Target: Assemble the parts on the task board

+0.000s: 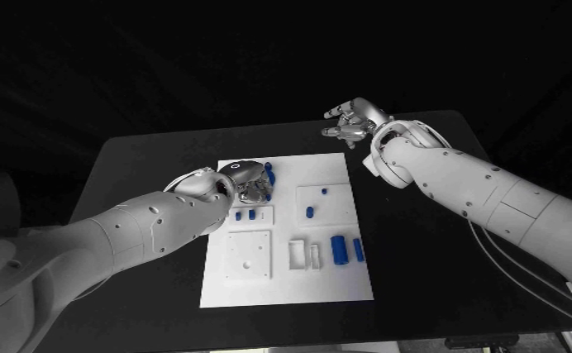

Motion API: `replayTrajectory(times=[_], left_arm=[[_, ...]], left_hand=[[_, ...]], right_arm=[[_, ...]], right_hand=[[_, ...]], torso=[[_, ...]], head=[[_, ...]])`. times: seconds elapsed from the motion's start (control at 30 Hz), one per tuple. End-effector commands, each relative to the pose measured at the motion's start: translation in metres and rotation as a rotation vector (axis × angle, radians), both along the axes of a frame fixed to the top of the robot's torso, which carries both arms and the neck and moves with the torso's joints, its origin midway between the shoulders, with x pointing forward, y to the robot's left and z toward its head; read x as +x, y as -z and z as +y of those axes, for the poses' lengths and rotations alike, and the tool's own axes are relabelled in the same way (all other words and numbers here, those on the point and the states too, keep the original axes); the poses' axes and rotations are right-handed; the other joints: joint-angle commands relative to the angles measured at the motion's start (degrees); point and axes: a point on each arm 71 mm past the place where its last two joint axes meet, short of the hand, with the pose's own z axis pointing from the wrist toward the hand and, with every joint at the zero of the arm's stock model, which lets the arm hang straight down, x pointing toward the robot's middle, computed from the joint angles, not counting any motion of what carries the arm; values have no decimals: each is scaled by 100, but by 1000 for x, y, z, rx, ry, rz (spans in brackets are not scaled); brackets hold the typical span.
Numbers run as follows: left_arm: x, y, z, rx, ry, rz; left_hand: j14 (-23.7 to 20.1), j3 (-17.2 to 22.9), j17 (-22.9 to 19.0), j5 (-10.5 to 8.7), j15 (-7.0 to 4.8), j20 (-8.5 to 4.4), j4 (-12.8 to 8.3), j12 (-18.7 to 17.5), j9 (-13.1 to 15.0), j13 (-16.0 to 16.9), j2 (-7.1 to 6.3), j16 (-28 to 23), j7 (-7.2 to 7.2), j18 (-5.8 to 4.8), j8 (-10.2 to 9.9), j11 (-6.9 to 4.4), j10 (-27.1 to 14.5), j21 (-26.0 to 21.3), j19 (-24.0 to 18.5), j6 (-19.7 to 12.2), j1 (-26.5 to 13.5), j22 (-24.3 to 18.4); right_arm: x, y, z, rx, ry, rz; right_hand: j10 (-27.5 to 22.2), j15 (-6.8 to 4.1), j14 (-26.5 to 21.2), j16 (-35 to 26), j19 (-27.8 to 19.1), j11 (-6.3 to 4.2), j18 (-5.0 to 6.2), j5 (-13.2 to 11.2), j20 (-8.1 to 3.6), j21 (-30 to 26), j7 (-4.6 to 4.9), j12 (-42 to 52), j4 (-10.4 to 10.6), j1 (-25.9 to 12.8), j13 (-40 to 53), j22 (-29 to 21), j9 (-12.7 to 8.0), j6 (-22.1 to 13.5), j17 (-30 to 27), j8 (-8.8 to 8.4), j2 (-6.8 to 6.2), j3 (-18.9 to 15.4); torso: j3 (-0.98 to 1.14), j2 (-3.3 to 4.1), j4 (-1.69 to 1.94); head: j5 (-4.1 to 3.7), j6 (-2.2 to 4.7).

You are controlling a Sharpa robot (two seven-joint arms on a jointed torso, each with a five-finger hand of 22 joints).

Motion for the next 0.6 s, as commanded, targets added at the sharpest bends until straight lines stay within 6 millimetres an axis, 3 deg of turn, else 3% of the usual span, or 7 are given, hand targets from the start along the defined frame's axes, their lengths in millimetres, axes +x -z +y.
replayTrajectory(times=[0.03,0.27,0.6], left_arm=[[-9,12,-8,11,39,52],[-11,13,-10,11,44,58],[-14,15,-13,17,57,77]], left_hand=[[54,-25,9,-16,6,-16,-3,-20,-12,-5,-20,-17,4,107,-22,7,-56,-34,12,-107,4,100],[75,29,0,-5,31,5,-61,-21,-18,-6,-77,-33,-24,142,-18,57,-241,-24,32,-364,2,105],[109,94,-10,18,45,27,-89,-24,-13,-7,-55,-32,14,185,-9,82,-314,15,45,-190,-25,113]], right_arm=[[0,0,2,2,-14,0],[0,0,3,2,-15,0],[0,0,3,2,-16,1]], right_hand=[[-32,-36,4,-12,252,5,79,10,-41,-26,2,17,8,-47,-5,-5,7,8,-9,4,-19,14],[-32,-36,4,-12,252,5,79,10,-41,-26,2,17,8,-47,-5,-5,7,8,-9,4,-19,14],[-41,-37,9,-28,249,3,83,16,-42,-18,0,51,7,-43,-60,-66,8,42,-9,5,-18,11]], torso=[[0,-3,2],[0,-4,1],[1,-4,5]], head=[[-7,-1],[-17,-8],[-28,-12]])
